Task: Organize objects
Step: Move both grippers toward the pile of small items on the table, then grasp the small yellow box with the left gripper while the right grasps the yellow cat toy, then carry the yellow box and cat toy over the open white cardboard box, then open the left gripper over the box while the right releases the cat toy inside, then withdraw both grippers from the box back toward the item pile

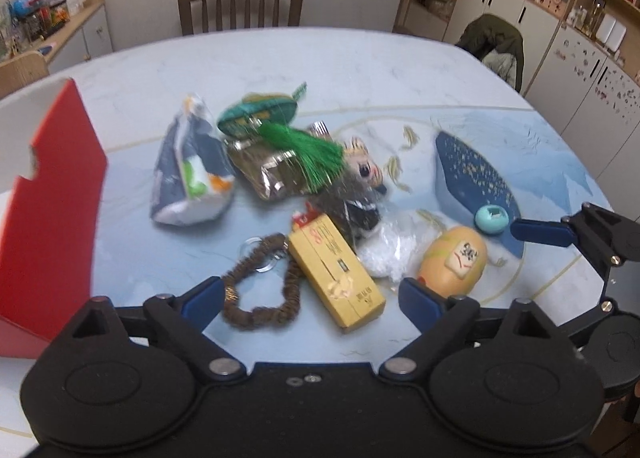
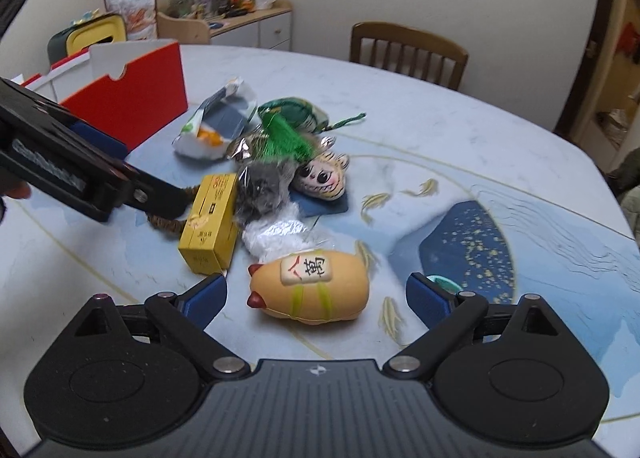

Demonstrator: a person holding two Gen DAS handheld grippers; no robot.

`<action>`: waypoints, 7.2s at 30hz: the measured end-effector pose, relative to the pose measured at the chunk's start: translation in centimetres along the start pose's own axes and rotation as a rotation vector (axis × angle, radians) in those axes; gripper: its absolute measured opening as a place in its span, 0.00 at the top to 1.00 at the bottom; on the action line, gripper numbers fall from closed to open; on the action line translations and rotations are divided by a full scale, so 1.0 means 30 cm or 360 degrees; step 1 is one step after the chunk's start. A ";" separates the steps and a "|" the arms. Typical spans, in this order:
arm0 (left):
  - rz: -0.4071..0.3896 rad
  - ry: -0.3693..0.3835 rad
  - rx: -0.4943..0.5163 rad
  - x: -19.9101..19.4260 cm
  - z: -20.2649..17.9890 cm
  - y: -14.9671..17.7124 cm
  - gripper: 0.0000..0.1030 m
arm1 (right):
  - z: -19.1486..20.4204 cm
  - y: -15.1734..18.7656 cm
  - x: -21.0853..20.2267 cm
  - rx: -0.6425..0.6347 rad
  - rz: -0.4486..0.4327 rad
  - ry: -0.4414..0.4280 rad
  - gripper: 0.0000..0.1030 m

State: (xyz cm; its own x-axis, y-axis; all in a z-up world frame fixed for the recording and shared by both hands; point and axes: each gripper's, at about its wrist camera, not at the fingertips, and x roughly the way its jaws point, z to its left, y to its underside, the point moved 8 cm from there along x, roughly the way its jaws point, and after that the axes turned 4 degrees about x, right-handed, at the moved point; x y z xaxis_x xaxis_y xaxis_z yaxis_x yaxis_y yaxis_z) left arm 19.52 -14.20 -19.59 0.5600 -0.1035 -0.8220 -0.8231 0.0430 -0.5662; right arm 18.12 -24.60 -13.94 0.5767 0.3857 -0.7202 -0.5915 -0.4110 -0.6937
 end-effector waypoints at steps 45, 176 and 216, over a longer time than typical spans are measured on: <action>0.0059 0.0057 -0.0236 -0.030 0.017 0.017 0.73 | -0.019 -0.049 -0.002 -0.0035 -0.0029 -0.0132 0.29; -0.0281 -0.0103 -0.0089 -0.508 0.730 -0.097 0.37 | 0.714 -0.673 -0.048 0.0053 -0.0171 -0.0429 0.23; -0.0413 -0.0141 0.0021 -0.319 0.226 -0.205 0.00 | -0.156 -0.311 -0.228 0.0334 -0.0296 0.0039 0.09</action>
State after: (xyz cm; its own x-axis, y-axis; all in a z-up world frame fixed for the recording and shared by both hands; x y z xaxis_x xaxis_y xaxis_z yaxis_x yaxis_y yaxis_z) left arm 19.88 -6.75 -8.65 0.7585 -0.0255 -0.6511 -0.6501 0.0395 -0.7589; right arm 22.34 -27.27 -2.49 0.6984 0.4173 -0.5815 -0.5765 -0.1536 -0.8025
